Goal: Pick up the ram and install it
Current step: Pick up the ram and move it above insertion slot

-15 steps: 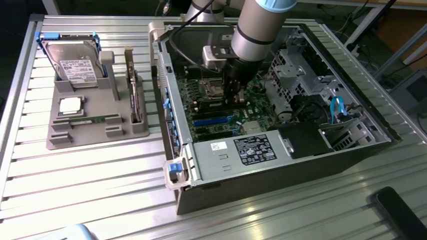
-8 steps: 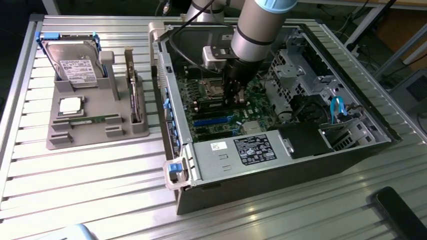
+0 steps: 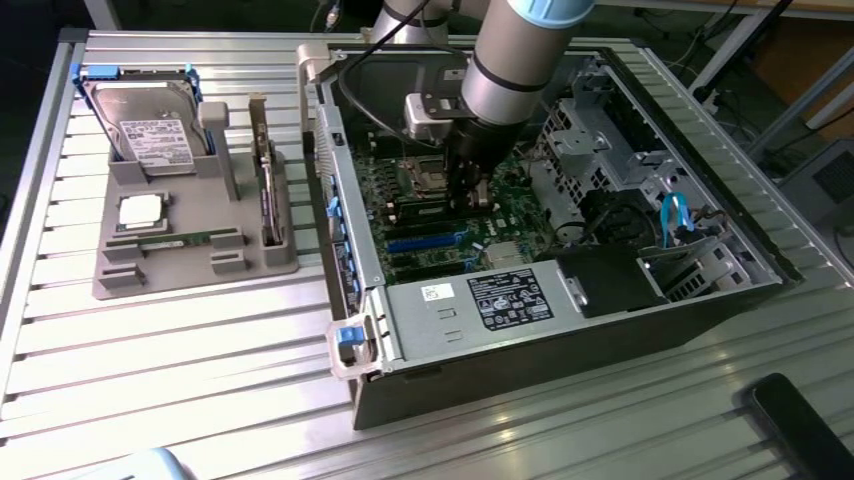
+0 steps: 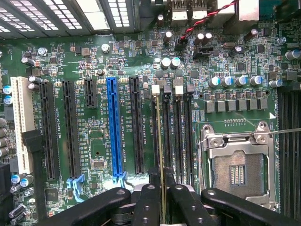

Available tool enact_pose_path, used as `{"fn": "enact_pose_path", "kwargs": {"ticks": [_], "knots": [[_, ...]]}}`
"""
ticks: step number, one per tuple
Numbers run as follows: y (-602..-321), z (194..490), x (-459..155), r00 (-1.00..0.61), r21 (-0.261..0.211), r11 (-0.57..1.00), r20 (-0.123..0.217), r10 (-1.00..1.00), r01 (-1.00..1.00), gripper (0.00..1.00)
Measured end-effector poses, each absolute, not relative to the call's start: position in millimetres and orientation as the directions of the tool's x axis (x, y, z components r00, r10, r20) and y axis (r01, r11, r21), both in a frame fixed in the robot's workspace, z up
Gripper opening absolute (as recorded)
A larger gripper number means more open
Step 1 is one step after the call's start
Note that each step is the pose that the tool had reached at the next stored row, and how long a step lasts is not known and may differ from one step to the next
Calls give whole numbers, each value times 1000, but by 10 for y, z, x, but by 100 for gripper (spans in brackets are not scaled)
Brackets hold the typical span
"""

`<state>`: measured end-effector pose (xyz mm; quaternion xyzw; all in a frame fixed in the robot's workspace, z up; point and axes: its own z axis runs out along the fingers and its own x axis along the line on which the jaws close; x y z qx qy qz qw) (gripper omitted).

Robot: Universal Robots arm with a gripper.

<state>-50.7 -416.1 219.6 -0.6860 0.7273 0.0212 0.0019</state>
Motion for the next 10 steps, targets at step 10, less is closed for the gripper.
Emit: {"fn": "enact_pose_path", "kwargs": {"ticks": [10], "knots": [[-4161,2196,-507,-59,28,58,-32,-998,-998,15]]}}
